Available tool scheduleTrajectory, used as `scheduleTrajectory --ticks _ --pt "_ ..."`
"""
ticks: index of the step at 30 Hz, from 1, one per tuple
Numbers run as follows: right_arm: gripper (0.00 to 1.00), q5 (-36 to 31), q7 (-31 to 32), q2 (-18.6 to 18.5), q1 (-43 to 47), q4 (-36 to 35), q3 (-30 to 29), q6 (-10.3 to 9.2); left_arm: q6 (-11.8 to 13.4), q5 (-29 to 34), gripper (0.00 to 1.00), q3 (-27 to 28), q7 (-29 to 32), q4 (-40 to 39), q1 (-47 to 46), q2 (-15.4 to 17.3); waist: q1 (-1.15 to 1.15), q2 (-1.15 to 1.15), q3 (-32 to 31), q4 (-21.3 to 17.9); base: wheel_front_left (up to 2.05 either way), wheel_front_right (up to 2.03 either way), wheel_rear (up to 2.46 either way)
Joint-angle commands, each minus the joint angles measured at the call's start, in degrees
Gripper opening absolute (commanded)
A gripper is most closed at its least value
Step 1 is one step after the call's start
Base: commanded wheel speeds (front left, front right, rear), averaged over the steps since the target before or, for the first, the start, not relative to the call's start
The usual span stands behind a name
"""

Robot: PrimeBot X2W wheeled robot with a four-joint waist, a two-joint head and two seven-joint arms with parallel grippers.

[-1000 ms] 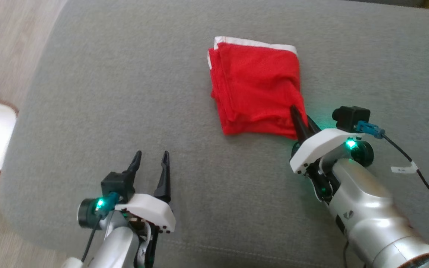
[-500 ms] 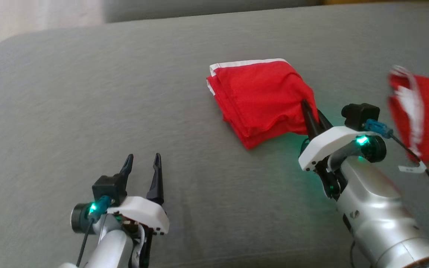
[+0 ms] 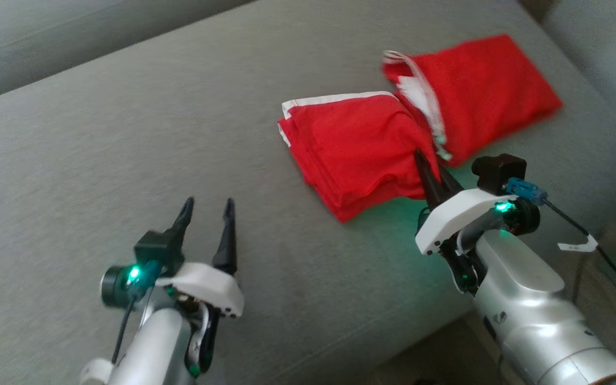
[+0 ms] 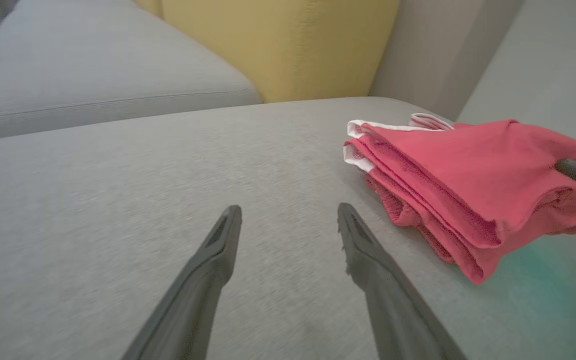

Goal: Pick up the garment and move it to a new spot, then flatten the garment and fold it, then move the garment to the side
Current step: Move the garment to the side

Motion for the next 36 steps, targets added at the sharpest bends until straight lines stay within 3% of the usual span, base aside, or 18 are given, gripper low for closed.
scheduleTrajectory --ticks 1,11,16,25,31,36 --pt "0.00 0.3 -0.3 1.0 -0.1 -1.8 0.7 0.36 -0.4 0.7 1.00 1.2 -0.3 -1.5 -3.1 0.5 0.00 0.00 2.2 -4.1 0.00 0.00 0.00" --pt "0.00 -3.8 0.4 -0.3 -5.1 -1.2 2.7 0.36 -0.9 1.0 1.00 0.7 -0.3 0.4 -3.8 0.5 0.00 0.00 3.8 -4.0 0.00 0.00 0.00" --pt "0.00 -6.4 0.9 -4.9 -11.1 0.7 2.1 0.36 -1.0 1.6 1.00 1.0 -0.3 -0.1 -3.1 0.5 0.00 0.00 4.4 -1.0 0.00 0.00 0.00" --pt "0.00 -13.5 0.2 -15.7 -19.8 9.1 -4.1 0.36 -1.2 1.9 1.00 1.2 -0.3 -0.6 -3.2 0.5 0.00 0.00 6.0 2.8 0.00 0.00 0.00" --pt "0.00 -16.0 -0.7 -16.1 -21.0 11.1 -9.8 0.36 -1.2 2.4 1.00 1.5 -0.3 -0.5 -3.3 0.5 0.00 0.00 6.7 3.1 0.00 0.00 0.00" --pt "0.00 -20.3 -0.9 -16.1 -19.7 6.0 -15.3 0.36 -1.4 3.2 1.00 2.0 -0.3 -0.5 -3.6 0.5 0.00 0.00 7.1 2.9 0.00 0.00 0.00"
